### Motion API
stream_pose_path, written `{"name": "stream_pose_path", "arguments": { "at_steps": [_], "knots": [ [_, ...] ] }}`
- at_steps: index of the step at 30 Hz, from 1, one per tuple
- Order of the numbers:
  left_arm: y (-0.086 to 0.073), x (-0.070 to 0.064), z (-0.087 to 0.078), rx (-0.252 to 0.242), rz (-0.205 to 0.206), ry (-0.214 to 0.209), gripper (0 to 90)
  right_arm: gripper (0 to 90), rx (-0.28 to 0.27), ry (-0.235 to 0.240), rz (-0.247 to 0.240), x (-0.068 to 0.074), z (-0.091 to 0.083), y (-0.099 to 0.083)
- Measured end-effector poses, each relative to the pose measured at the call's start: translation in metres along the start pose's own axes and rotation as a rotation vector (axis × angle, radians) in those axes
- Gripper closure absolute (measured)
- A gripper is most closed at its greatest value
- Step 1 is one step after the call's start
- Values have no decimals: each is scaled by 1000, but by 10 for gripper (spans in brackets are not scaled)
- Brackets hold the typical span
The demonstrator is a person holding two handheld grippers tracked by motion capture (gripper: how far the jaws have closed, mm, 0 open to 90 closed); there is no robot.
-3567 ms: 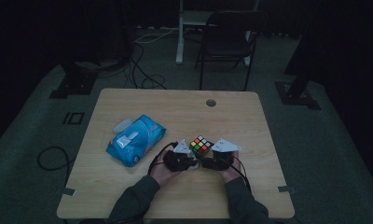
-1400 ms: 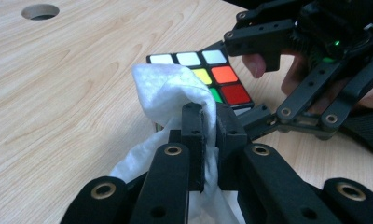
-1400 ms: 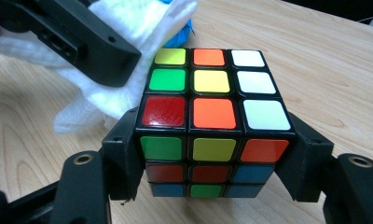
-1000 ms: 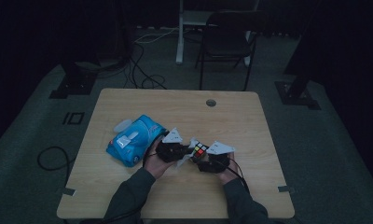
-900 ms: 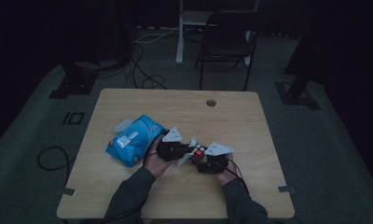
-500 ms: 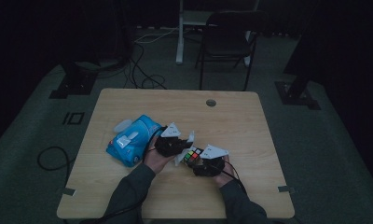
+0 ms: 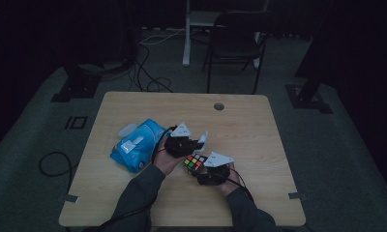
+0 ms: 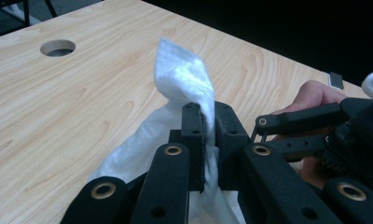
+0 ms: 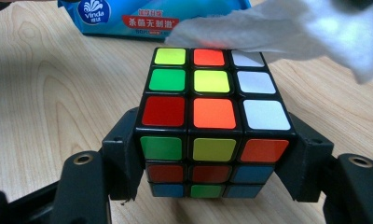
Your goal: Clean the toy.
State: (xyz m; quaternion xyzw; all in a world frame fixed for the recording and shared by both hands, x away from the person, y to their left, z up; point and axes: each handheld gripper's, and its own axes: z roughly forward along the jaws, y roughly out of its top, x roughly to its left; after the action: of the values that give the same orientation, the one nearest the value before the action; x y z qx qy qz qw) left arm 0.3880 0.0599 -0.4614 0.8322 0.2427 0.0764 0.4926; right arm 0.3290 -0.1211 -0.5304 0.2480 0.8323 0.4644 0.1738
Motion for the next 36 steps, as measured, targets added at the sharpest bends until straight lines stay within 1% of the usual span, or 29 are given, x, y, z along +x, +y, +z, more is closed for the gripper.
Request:
{"name": "stream_pose_path", "arguments": {
  "at_steps": [6, 9, 13, 16, 17, 22, 23, 24, 25, 26, 27, 30, 34, 36],
  "knots": [
    [4, 0, 3, -18, -16, -21, 857, 342, 0, 13, -10, 2, 2, 0],
    [7, -1, 3, -29, -18, -28, 856, 342, -1, 19, -15, 4, 3, 0],
    [8, 0, 5, -30, -21, -34, 856, 342, -4, 17, -14, 4, 3, 0],
    [4, 4, 10, -14, -37, -37, 856, 342, -16, 8, -14, 3, 1, 1],
    [1, 6, 12, -5, -51, -40, 856, 342, -21, 3, -12, 2, -1, 2],
    [-4, 10, 16, 15, -62, -40, 856, 342, -25, -4, -8, 0, -2, 2],
    [-6, 11, 17, 24, -69, -38, 856, 342, -22, -12, -18, 0, -3, 2],
    [-6, 11, 17, 24, -69, -38, 856, 342, -23, -12, -19, 0, -3, 2],
    [-8, 13, 18, 29, -78, -39, 856, 342, -24, -11, -19, 0, -3, 2],
    [-8, 13, 18, 29, -78, -39, 856, 342, -24, -11, -19, 0, -3, 2],
    [-9, 15, 19, 40, -77, -37, 856, 342, -26, -15, -20, 0, -4, 2],
    [-11, 16, 20, 39, -87, -39, 856, 342, -28, -19, -21, -1, -4, 2],
    [-11, 16, 21, 41, -88, -41, 856, 342, -26, -20, -21, -1, -4, 2],
    [-12, 16, 21, 41, -96, -49, 856, 342, -25, -21, -21, -1, -4, 2]
  ]
}}
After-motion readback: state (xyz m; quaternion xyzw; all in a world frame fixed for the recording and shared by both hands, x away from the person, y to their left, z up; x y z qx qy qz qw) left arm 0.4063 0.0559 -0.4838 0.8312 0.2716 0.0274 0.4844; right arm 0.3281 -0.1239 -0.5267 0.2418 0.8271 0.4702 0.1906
